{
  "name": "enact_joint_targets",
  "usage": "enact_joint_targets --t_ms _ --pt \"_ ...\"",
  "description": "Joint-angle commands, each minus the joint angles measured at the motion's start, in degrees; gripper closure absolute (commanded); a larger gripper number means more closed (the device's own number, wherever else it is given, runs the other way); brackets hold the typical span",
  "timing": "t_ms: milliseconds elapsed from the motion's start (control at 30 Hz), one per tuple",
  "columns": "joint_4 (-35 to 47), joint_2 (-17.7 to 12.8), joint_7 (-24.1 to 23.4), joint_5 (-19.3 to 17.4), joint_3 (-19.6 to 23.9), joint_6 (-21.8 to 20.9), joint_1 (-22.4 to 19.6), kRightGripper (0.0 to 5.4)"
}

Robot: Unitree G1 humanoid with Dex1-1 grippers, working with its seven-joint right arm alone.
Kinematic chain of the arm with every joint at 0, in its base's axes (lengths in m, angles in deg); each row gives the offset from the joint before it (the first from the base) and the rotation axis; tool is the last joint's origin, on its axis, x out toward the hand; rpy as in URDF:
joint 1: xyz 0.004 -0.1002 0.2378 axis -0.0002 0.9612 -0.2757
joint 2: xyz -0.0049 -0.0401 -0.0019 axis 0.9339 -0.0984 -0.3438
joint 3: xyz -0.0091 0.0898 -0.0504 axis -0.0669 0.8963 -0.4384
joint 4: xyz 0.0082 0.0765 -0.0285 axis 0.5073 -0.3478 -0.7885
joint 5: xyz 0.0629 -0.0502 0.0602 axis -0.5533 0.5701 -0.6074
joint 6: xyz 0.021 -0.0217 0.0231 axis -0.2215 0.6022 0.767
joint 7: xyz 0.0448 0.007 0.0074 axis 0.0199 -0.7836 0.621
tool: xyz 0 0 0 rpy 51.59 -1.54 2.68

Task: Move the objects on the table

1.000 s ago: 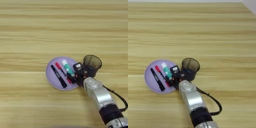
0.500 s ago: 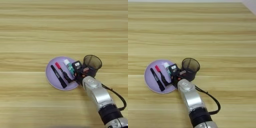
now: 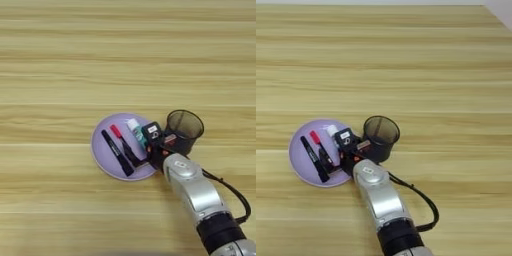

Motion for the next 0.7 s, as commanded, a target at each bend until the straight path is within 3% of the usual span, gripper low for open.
enact_joint_targets --t_ms 33,400,700 --pt "5.4 0.9 3.0 -1.8 -1.1 -1.6 -1.0 0.04" --pt "8.1 2.0 7.7 -6.0 -1.1 4.7 0.6 0.04" --pt "5.2 2.5 9.8 -9.1 0.9 8.2 -1.2 0.04"
